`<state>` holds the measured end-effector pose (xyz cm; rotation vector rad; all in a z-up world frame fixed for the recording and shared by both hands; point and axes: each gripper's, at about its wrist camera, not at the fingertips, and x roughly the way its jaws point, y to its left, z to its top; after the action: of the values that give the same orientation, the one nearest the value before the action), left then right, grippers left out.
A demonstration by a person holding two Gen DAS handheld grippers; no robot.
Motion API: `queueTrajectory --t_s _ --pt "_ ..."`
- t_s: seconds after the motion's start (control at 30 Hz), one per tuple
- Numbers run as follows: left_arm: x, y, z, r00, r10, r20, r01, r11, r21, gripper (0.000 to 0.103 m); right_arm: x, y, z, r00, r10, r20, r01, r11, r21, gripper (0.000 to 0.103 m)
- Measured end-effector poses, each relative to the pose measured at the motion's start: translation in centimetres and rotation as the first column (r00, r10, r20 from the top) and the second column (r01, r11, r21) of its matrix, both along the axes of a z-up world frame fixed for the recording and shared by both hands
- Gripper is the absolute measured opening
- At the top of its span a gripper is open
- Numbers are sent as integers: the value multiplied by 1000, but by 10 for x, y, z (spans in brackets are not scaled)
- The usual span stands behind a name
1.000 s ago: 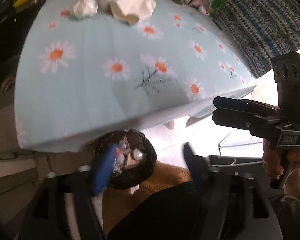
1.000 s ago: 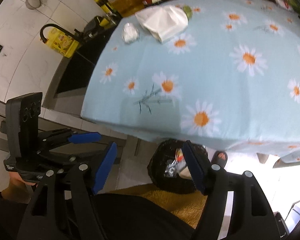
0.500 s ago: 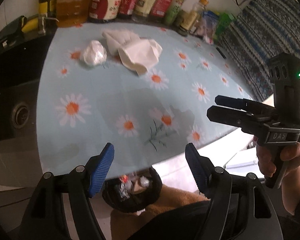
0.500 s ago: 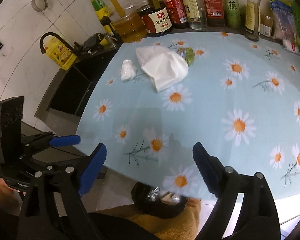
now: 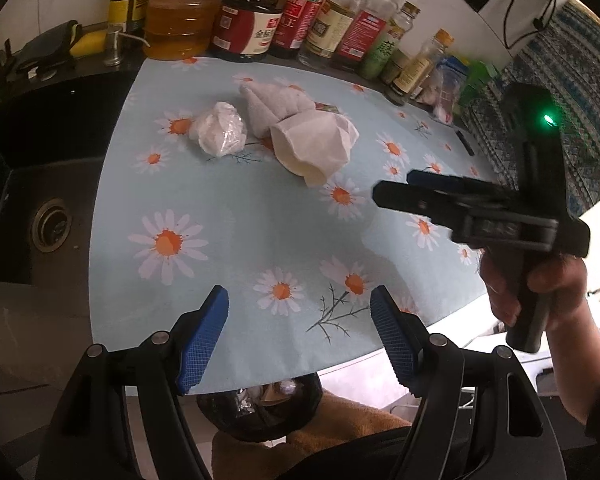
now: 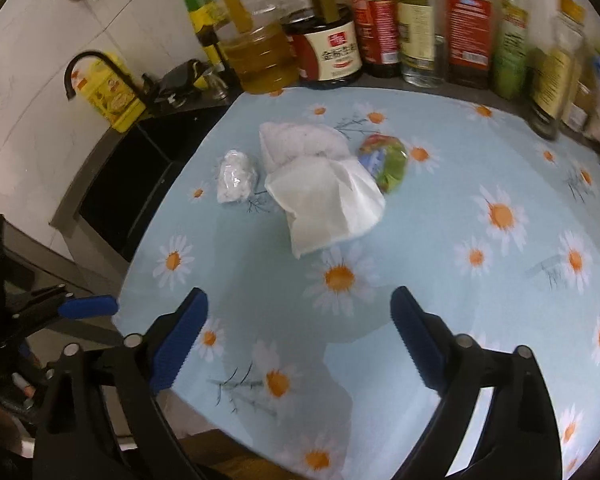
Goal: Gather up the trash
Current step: 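Grasp the white tissue with the right gripper while the left gripper reaches the white paper cup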
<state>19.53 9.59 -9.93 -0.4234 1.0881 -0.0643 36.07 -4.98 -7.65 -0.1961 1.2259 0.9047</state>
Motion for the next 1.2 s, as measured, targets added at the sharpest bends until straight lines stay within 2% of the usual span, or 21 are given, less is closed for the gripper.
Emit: queueTrajectory --t_s 0.3,0.53,0.73,0.83,1.1,1.17,1.2 --pt "8 2 -6 999 51 0 -51 999 -4 71 33 37 -10 994 72 77 -68 996 -52 94" --pt "15 5 -12 997 77 -12 -77 997 0 71 44 57 -28 986 146 84 -137 985 -101 94" --pt "20 17 -19 993 116 -34 -116 993 4 71 48 65 -42 981 165 104 -151 980 -132 94" --pt "22 20 -21 991 129 -43 -129 992 -1 71 49 68 -49 979 180 100 -164 974 -156 86" --pt "24 20 -27 989 136 -57 -137 990 -17 71 46 73 -59 975 206 82 -188 964 -187 85" --pt "24 21 -27 989 139 -57 -140 990 -15 71 46 74 -61 974 210 85 -190 961 -200 77" --pt "24 21 -26 989 139 -56 -140 990 -15 71 45 74 -61 974 209 86 -188 962 -200 77"
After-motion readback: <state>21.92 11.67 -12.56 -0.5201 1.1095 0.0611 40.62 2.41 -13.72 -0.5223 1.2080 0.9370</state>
